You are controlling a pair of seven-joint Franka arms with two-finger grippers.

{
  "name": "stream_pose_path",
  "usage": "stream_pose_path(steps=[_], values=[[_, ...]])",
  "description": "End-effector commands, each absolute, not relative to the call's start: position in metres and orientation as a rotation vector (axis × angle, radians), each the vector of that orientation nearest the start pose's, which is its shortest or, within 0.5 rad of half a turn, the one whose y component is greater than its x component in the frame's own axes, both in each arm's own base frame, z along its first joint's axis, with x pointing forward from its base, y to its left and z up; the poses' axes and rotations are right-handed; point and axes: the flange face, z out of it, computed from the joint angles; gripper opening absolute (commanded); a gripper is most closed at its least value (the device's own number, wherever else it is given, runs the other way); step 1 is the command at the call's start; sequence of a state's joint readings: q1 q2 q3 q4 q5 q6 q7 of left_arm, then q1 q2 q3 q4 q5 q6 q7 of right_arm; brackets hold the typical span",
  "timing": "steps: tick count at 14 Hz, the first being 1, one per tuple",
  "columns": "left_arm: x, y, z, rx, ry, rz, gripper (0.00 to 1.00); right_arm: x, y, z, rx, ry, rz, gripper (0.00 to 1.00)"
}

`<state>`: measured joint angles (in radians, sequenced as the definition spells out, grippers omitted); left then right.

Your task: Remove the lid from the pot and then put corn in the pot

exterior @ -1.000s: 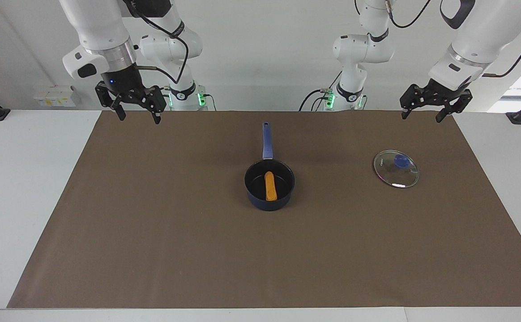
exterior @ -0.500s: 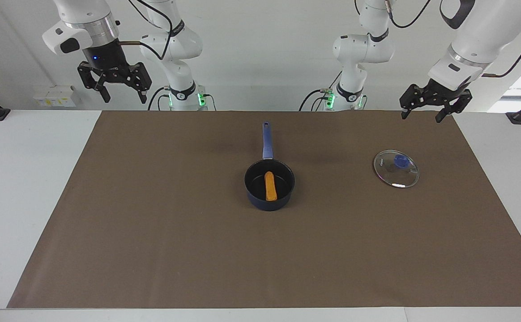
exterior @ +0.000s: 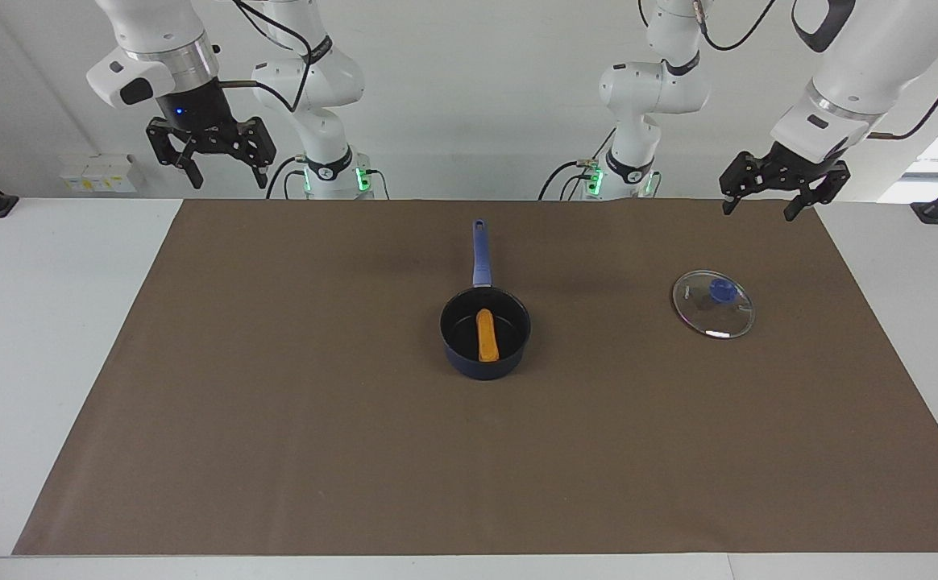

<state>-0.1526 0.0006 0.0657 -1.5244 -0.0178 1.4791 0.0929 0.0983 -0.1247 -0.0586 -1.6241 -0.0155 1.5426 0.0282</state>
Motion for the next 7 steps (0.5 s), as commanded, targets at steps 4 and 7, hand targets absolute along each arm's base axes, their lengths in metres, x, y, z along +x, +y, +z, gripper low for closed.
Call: stream_pose_path(steps=[4, 7], values=[[0.5406, -0.0519, 0.6374, -3.158, 0.274, 0.054, 1.0, 0.506, -0.0067, 0.6659, -3.154, -0.045, -0.074, 1.0], [0.5406, -0.0511, 0.6374, -3.158, 0.272, 0.054, 1.0, 0.5084, -0.0035, 0.6668, -3.153, -0.045, -0.101, 1.0]])
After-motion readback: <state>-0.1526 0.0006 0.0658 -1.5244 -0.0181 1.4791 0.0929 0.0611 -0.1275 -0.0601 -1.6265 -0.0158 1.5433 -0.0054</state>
